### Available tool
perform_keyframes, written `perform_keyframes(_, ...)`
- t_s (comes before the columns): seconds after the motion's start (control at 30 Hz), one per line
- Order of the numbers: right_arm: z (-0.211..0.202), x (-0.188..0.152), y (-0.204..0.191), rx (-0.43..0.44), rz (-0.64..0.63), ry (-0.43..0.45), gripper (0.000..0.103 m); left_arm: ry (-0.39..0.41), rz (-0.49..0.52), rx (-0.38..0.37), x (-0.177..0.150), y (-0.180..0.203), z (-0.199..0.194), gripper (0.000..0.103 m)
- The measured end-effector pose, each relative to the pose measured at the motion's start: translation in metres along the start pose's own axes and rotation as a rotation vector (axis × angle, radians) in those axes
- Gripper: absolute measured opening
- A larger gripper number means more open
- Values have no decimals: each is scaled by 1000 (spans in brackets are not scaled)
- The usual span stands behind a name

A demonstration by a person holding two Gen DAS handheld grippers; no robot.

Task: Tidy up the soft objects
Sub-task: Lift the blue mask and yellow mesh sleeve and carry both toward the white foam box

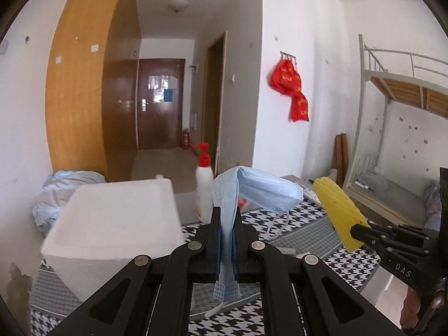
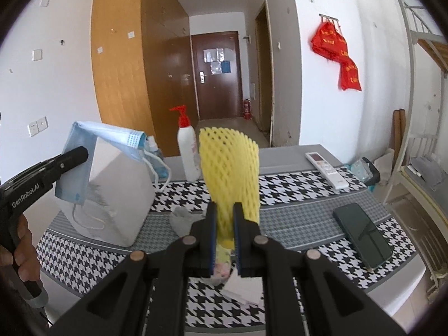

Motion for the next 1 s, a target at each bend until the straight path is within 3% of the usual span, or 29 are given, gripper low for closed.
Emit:
perform_keyframes(0.37, 1, 15, -37, 71, -49, 35, 14, 56, -21, 98, 11, -35, -25, 6)
perform_keyframes(1.0, 22, 28, -96, 177, -121, 40, 14, 75, -73, 237, 8, -94, -53, 6)
Point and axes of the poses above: each gripper's, at about its wrist camera, not at the fingertips, and z roughly the way its jaws point, y to its right, x to its top, the point moved 8 cm from there along z, roughly the way its jaws point, and after that the axes turned 2 degrees about z, right-handed, at the moved point
